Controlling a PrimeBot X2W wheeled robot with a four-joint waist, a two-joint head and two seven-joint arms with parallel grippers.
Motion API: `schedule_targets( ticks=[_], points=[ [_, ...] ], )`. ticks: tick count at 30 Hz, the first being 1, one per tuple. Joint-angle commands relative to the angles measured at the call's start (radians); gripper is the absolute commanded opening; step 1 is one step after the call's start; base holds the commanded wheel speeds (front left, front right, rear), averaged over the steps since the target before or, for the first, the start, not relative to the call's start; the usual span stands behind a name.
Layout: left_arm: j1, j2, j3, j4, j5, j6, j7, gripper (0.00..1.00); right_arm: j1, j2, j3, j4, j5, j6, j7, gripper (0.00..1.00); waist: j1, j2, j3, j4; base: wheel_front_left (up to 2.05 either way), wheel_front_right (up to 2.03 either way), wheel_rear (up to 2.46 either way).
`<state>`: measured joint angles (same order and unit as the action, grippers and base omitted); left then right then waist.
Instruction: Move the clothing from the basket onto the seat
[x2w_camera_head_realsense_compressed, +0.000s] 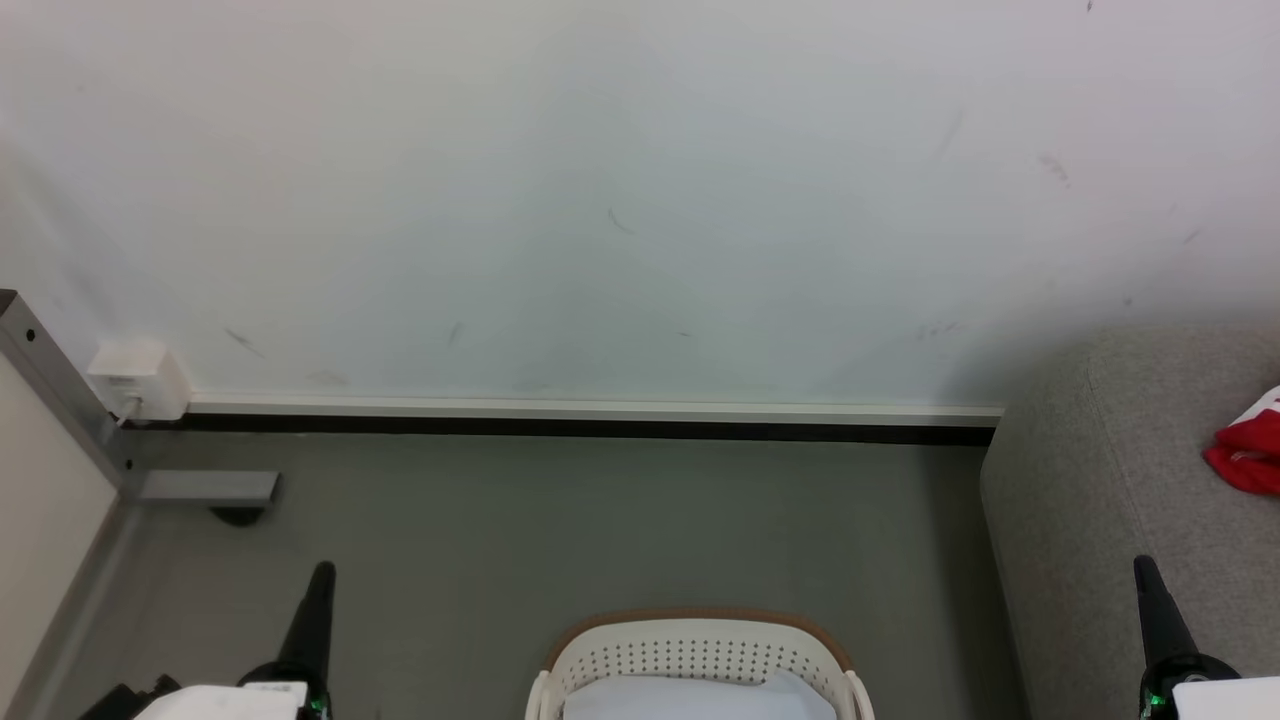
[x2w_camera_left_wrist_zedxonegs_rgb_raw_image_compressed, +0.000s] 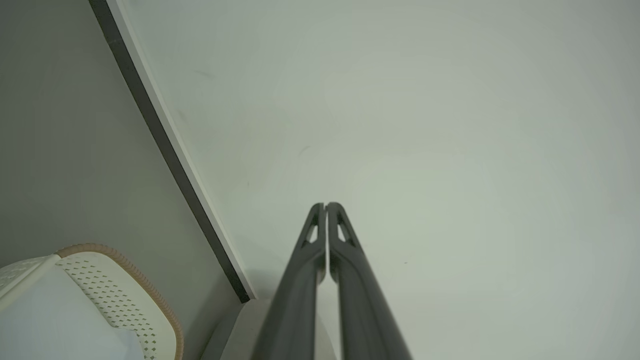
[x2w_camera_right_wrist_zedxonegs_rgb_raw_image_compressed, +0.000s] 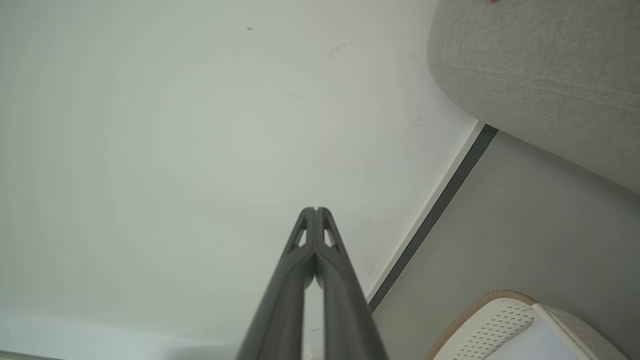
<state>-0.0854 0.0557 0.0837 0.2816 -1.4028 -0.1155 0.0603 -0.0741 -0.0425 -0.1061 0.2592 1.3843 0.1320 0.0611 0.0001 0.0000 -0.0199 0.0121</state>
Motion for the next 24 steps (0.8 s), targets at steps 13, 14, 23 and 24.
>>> schedule_targets(
  ticks=[13, 14, 23, 24],
  points=[
    [-0.022, -0.001, 0.02, -0.024, -0.113, -0.012, 0.03, 0.0, -0.03, -0.011, -0.007, -0.013, 0.121, -0.002, 0.029, 0.0, -0.0001, 0.0, 0.011, -0.006, 0.0, 0.0, 0.0],
    [-0.022, -0.001, 0.021, -0.025, -0.117, -0.012, 0.032, 0.0, -0.03, -0.011, -0.007, -0.014, 0.127, -0.002, 0.031, 0.0, -0.0001, 0.0, 0.011, -0.006, 0.0, 0.0, 0.0],
    [-0.026, -0.004, 0.029, -0.034, -0.179, -0.016, 0.048, 0.0, -0.036, -0.011, -0.009, -0.016, 0.194, -0.002, 0.047, 0.0, -0.0001, 0.0, 0.019, -0.01, 0.0, 0.0, 0.0],
    [-0.026, -0.004, 0.03, -0.035, -0.187, -0.016, 0.05, 0.0, -0.037, -0.011, -0.01, -0.016, 0.203, -0.002, 0.05, 0.0, -0.0001, 0.0, 0.019, -0.01, 0.0, 0.0, 0.0]
  ],
)
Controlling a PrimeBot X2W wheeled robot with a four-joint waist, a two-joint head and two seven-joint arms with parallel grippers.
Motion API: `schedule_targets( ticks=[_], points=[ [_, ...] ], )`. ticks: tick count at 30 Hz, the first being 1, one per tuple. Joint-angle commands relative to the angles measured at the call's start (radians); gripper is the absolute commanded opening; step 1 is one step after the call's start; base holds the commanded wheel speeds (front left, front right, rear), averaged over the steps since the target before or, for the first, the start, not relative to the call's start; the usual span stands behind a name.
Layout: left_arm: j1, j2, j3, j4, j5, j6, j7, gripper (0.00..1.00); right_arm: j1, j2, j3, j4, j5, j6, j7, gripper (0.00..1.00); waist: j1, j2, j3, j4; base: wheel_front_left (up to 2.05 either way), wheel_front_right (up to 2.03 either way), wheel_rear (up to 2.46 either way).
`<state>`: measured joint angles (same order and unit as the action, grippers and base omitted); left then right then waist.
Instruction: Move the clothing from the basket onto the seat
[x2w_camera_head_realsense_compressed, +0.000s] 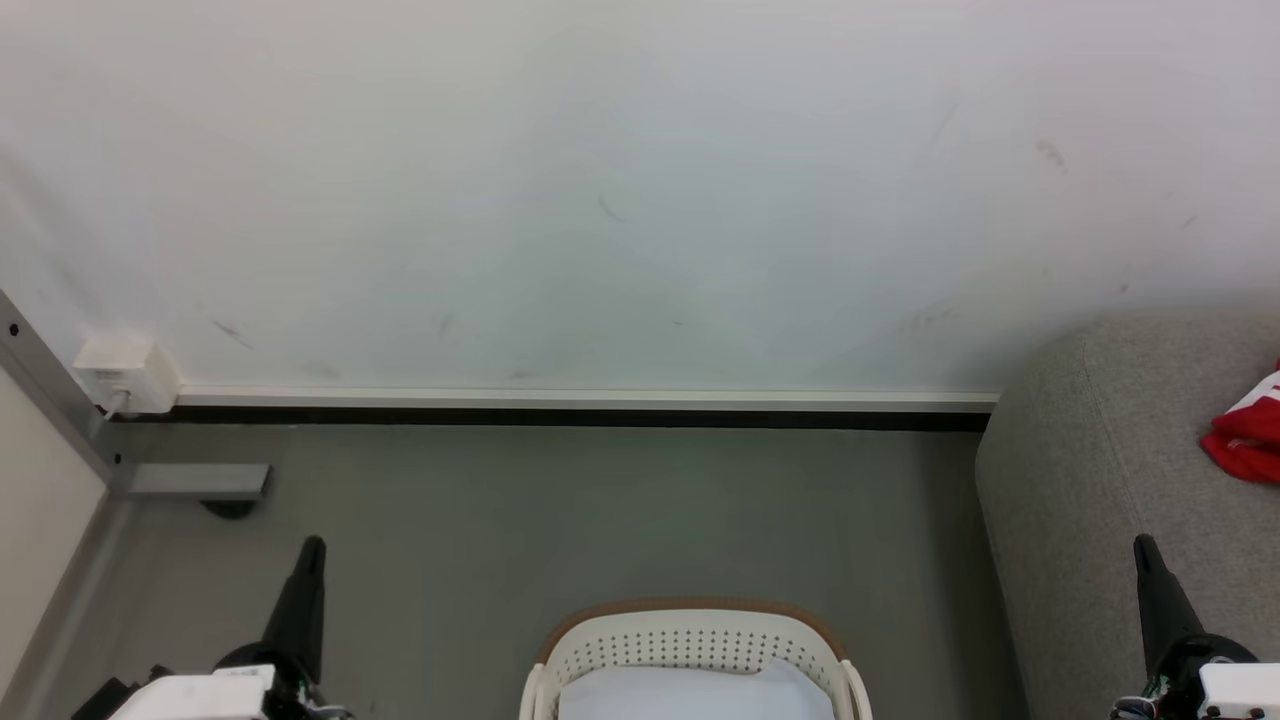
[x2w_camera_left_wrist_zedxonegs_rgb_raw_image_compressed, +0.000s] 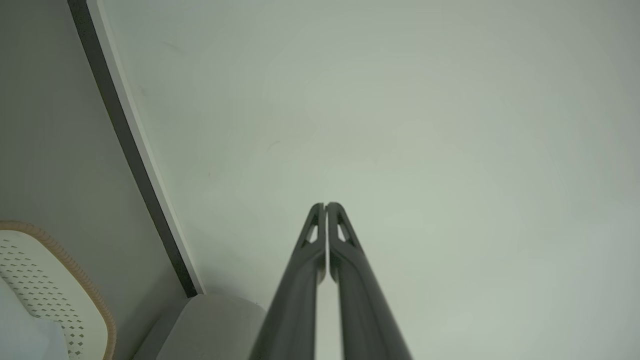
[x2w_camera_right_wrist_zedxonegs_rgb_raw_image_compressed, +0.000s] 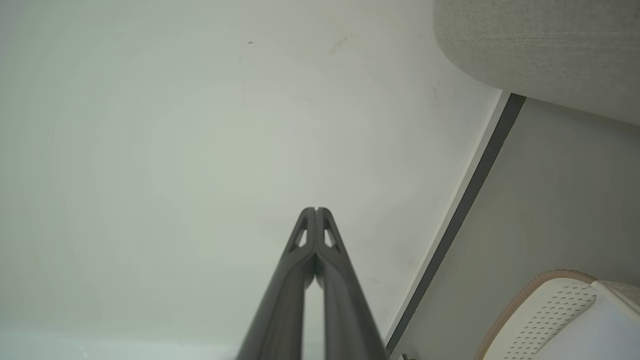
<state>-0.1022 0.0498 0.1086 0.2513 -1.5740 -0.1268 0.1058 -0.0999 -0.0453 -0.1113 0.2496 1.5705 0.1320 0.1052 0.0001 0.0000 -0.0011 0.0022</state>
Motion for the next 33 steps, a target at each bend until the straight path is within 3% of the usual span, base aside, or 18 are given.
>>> schedule_targets(
  ticks=[1, 33],
  points=[
    [-0.01, 0.002, 0.006, -0.005, -0.021, -0.005, 0.007, 0.0, -0.012, -0.009, -0.005, -0.007, 0.025, -0.002, 0.008, 0.0, -0.0001, 0.0, 0.001, -0.001, 0.0, 0.0, 0.0],
    [-0.011, 0.001, 0.009, -0.009, -0.045, -0.007, 0.012, 0.0, -0.016, -0.009, -0.005, -0.007, 0.043, -0.002, 0.012, 0.0, -0.0001, 0.0, 0.004, -0.002, 0.0, 0.0, 0.0]
  ],
)
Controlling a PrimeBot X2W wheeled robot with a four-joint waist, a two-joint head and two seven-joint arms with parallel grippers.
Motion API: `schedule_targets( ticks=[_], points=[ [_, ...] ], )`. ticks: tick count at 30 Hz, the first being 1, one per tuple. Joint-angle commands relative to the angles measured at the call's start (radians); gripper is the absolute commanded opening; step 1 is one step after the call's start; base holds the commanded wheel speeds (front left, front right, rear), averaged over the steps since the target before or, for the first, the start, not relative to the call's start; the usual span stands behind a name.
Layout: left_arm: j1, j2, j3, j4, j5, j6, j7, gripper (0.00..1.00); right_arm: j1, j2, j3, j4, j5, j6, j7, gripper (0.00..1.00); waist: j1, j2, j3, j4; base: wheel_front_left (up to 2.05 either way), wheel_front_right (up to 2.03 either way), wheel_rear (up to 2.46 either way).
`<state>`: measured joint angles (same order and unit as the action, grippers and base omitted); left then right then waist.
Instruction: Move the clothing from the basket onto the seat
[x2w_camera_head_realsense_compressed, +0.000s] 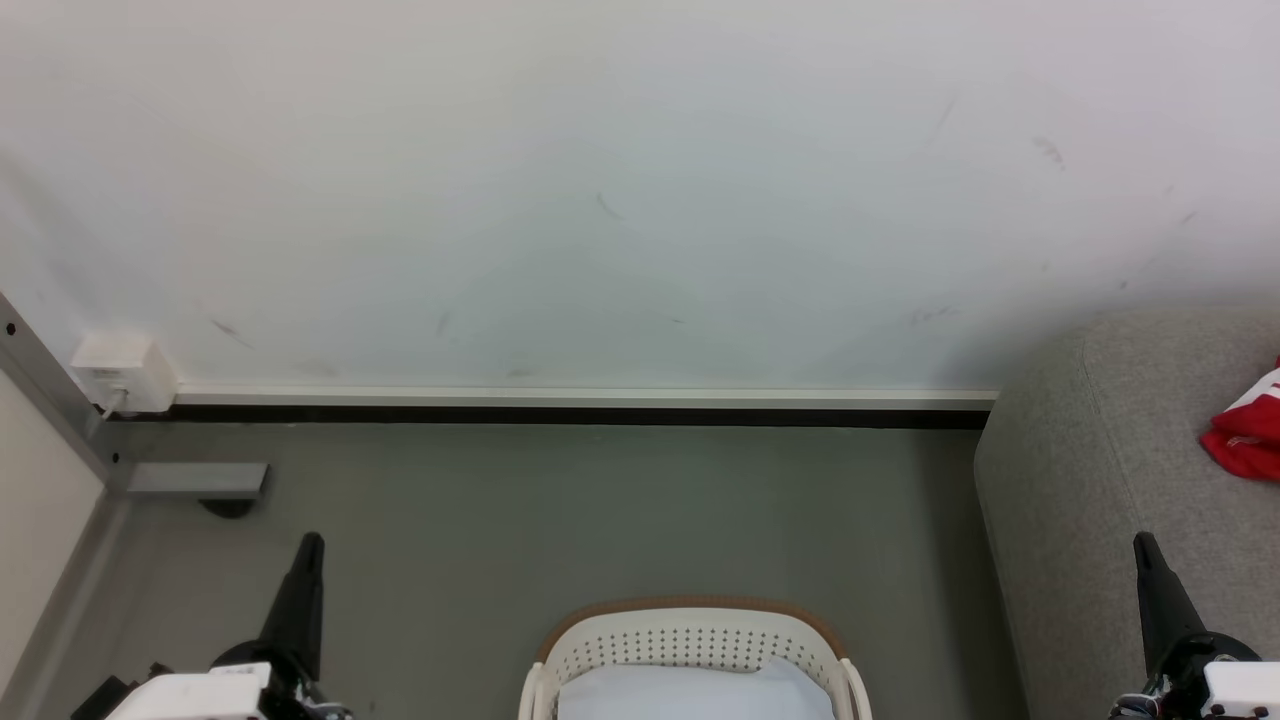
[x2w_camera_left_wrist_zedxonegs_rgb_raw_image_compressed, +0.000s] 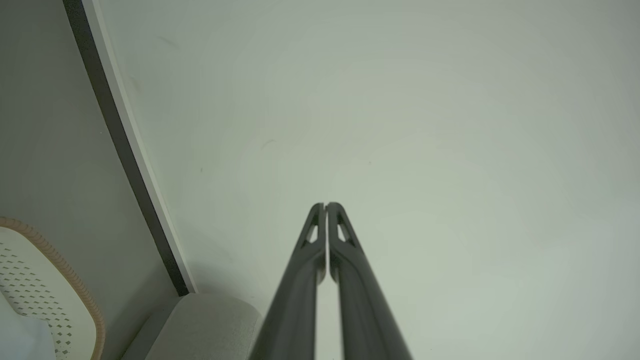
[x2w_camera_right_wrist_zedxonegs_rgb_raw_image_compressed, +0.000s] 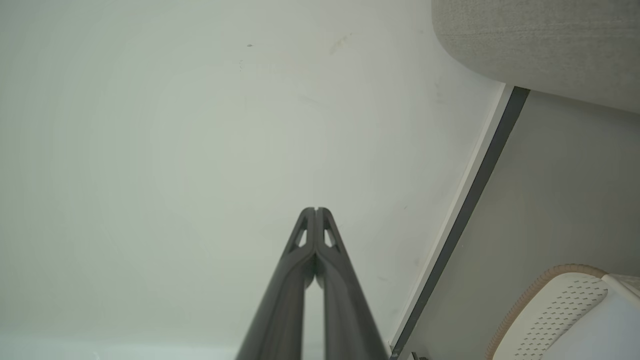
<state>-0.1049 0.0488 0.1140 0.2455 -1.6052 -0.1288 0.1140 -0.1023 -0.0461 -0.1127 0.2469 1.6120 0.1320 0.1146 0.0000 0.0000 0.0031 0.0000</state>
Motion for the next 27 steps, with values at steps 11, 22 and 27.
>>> schedule_targets(
  ticks=[11, 22, 27],
  points=[
    [-0.008, 0.002, 0.003, -0.003, -0.014, -0.005, 0.004, 0.0, -0.013, -0.008, -0.003, -0.005, 0.002, -0.002, 0.003, 0.0, 0.0, 0.0, 0.0, 0.0, 0.0, 0.0, 0.0],
    [-0.008, 0.002, 0.003, -0.003, -0.014, -0.005, 0.004, 0.0, -0.013, -0.008, -0.003, -0.005, 0.002, -0.002, 0.003, 0.0, 0.0, 0.0, 0.0, 0.0, 0.0, 0.0, 0.0],
    [-0.008, 0.002, 0.003, -0.003, -0.014, -0.005, 0.004, 0.0, -0.013, -0.008, -0.003, -0.005, 0.002, -0.002, 0.003, 0.0, 0.0, 0.0, 0.0, 0.0, 0.0, 0.0, 0.0]
  ],
)
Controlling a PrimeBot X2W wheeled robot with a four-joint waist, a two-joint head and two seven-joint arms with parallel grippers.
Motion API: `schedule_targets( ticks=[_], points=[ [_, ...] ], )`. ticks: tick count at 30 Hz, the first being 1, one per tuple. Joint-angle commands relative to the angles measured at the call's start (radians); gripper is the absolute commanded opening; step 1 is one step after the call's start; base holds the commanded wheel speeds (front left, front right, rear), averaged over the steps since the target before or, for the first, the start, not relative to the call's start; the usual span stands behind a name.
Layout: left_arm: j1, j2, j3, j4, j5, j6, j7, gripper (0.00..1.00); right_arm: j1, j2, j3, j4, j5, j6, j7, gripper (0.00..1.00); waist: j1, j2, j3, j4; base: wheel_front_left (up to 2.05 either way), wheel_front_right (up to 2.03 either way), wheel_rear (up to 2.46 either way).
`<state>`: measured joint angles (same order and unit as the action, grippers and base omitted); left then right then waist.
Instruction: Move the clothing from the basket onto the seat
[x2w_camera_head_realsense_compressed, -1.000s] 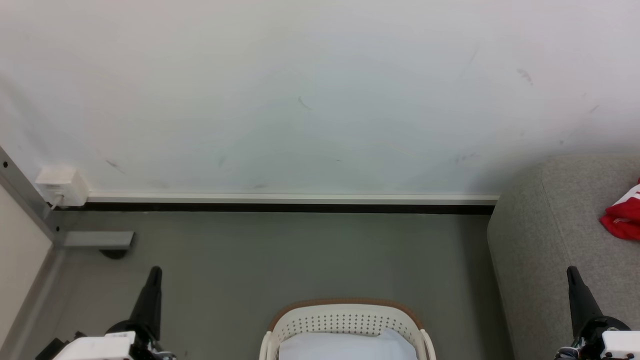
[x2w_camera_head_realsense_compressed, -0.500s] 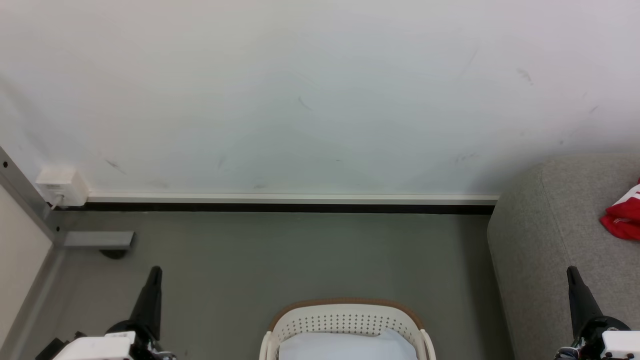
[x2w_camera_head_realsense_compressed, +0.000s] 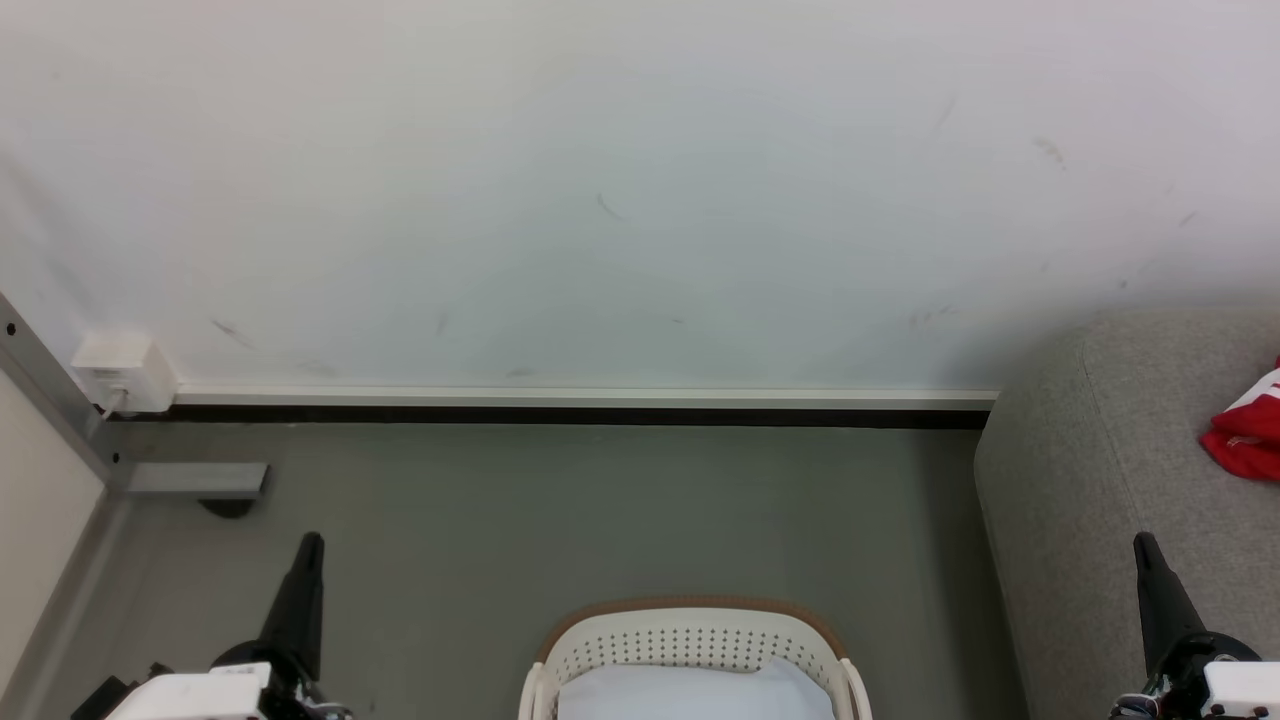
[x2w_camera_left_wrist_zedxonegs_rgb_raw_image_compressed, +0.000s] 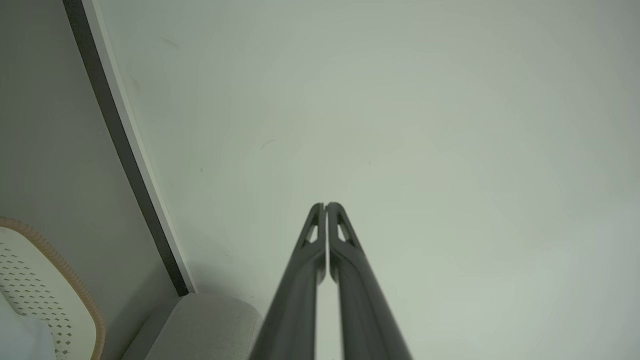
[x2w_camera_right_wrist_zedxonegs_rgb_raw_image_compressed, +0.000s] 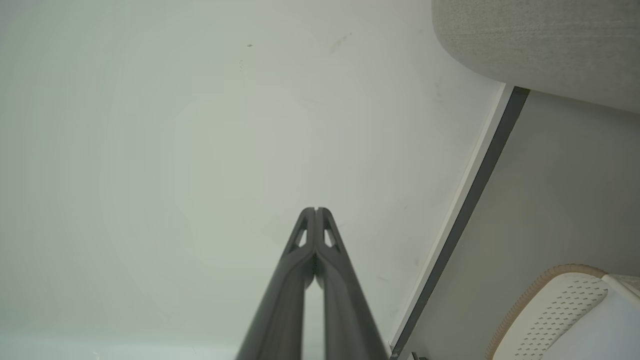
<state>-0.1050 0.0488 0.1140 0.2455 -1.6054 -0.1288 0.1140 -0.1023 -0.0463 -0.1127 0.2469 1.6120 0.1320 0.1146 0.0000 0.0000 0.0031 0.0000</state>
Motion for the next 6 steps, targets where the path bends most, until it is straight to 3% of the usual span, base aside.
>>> schedule_targets(
  ticks=[1, 6],
  points=[
    [-0.008, 0.002, 0.003, -0.003, -0.014, -0.005, 0.004, 0.0, -0.013, -0.007, -0.003, -0.005, 0.002, -0.002, 0.003, 0.0, 0.0, 0.0, 0.0, 0.0, 0.0, 0.0, 0.0],
    [-0.008, 0.002, 0.003, -0.003, -0.014, -0.005, 0.004, 0.0, -0.013, -0.007, -0.003, -0.004, 0.002, -0.002, 0.003, 0.0, 0.0, 0.0, 0.0, 0.0, 0.0, 0.0, 0.0]
  ],
)
